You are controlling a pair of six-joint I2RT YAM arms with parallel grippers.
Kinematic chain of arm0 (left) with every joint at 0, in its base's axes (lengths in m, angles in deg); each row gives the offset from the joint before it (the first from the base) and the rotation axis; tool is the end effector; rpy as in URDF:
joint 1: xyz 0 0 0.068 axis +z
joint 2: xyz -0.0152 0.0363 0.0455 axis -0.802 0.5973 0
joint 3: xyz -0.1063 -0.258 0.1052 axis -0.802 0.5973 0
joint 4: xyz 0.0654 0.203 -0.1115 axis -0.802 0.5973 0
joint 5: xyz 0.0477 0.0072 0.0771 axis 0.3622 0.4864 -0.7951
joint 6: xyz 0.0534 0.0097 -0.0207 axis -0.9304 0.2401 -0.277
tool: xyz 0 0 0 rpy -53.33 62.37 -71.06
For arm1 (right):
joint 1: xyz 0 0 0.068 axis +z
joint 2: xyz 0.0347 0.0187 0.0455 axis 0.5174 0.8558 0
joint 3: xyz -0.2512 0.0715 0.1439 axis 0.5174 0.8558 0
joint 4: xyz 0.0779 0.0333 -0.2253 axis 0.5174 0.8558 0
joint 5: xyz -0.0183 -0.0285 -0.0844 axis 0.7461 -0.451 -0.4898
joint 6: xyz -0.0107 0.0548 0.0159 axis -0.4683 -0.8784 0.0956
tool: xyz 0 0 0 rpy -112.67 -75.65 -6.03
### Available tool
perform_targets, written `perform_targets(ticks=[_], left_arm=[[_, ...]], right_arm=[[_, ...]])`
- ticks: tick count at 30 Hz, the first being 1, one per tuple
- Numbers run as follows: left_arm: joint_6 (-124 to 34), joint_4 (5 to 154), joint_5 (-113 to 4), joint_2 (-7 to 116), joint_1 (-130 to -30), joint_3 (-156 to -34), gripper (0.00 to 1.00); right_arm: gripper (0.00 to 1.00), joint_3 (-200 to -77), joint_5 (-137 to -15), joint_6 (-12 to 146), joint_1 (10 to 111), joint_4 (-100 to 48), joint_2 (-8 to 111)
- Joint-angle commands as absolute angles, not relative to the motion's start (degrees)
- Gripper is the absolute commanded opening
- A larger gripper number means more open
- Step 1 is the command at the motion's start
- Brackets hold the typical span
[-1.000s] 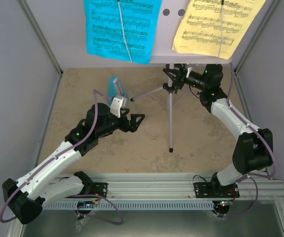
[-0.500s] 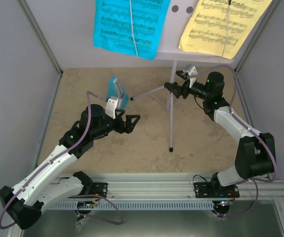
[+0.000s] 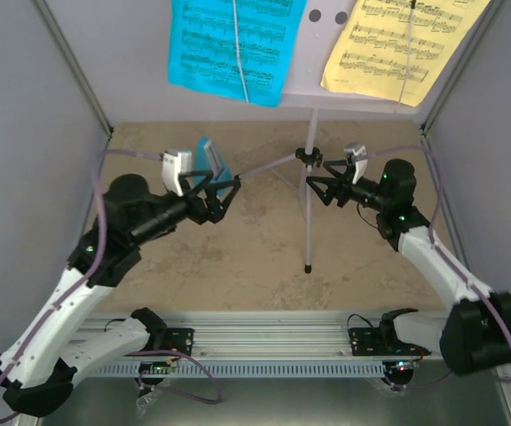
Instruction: Pack up the instrument practice props
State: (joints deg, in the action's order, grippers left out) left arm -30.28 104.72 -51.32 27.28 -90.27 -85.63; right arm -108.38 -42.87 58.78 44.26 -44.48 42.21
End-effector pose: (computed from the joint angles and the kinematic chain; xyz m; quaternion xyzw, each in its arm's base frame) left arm 0.1085 -0.0922 0.4263 0.1327 0.7479 -0.4052 0.5088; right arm 0.2474 0.0857 0.3277 -0.2154 0.7146 0.4051 0.5280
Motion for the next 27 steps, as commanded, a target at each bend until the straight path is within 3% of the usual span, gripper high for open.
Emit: perform_targets(ticks=[1, 5, 9, 15, 22, 27], left_arm=[[-33.2, 112.0, -52.8, 29.4, -90.0, -97.5, 0.99], [-36.4, 117.3, -51.9, 36.4, -90.0, -109.4, 0.98], [-36.4, 116.8, -51.0, 42.1, -89.9, -118.2, 0.96], [-34.4, 116.5, -49.2, 48.8, -90.0, -131.2, 0.90], [-35.3, 123.5, -52.7, 58.2, -89.8, -147.7, 0.97], [-33.3, 122.6, -49.7, 61.0, -86.1, -150.4, 0.94]], right_arm=[[0.87, -108.6, -39.2, 53.6, 46.9, -28.1, 29.1], [0.87, -115.7, -36.1, 54.4, 48.3, -15.4, 22.7], [0.85, -124.7, -34.7, 50.4, 50.4, -13.7, 21.7], [0.84, -141.5, -37.4, 43.4, 54.6, -15.7, 31.3], [0.81, -154.9, -43.5, 36.9, 57.4, -19.7, 41.2], [0.81, -162.5, -49.0, 35.1, 57.8, -17.9, 47.9]])
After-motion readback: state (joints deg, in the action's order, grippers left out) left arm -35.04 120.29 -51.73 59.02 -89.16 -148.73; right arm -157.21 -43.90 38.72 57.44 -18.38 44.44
